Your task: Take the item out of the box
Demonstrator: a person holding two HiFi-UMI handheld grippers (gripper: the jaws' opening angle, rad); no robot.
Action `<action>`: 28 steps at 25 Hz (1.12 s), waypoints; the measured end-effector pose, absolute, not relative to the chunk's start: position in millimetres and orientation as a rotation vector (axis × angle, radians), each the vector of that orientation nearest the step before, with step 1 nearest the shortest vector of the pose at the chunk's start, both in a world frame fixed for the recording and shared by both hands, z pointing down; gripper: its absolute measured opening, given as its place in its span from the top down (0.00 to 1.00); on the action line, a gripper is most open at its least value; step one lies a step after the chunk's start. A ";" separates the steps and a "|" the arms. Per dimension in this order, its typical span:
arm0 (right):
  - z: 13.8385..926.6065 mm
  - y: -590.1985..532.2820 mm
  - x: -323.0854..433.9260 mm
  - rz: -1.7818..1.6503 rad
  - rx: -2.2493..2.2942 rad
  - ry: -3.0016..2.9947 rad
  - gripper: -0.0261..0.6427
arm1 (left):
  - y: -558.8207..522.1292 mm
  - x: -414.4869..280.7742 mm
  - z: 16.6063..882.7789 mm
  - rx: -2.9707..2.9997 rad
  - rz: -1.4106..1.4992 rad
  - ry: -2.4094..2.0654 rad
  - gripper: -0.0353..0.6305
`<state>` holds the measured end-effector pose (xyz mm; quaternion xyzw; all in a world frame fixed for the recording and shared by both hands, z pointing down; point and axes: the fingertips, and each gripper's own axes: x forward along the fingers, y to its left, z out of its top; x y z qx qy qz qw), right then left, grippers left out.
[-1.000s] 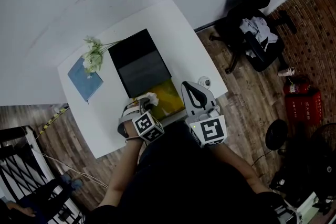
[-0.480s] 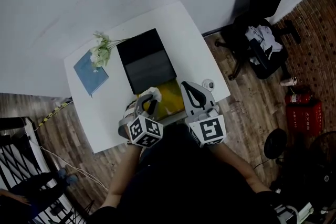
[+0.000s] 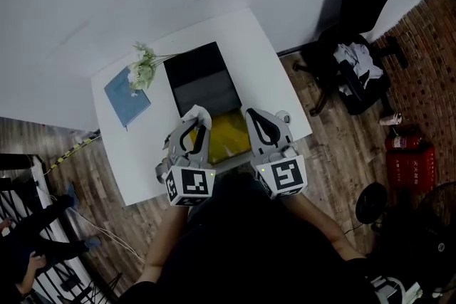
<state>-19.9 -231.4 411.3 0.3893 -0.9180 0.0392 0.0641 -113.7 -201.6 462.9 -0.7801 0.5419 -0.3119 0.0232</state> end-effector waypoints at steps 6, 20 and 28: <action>390.7 -235.3 -21.1 0.078 1.206 -2.802 0.94 | -203.0 -126.5 413.4 -2.338 -0.698 1.805 0.84; 319.3 -244.6 -18.1 -0.077 1.293 -2.881 0.94 | -191.8 -155.6 316.3 -2.206 -0.238 2.006 0.84; 282.2 -246.8 -12.9 -0.174 1.345 -2.903 0.94 | -186.9 -166.7 281.3 -2.157 -0.128 2.024 0.84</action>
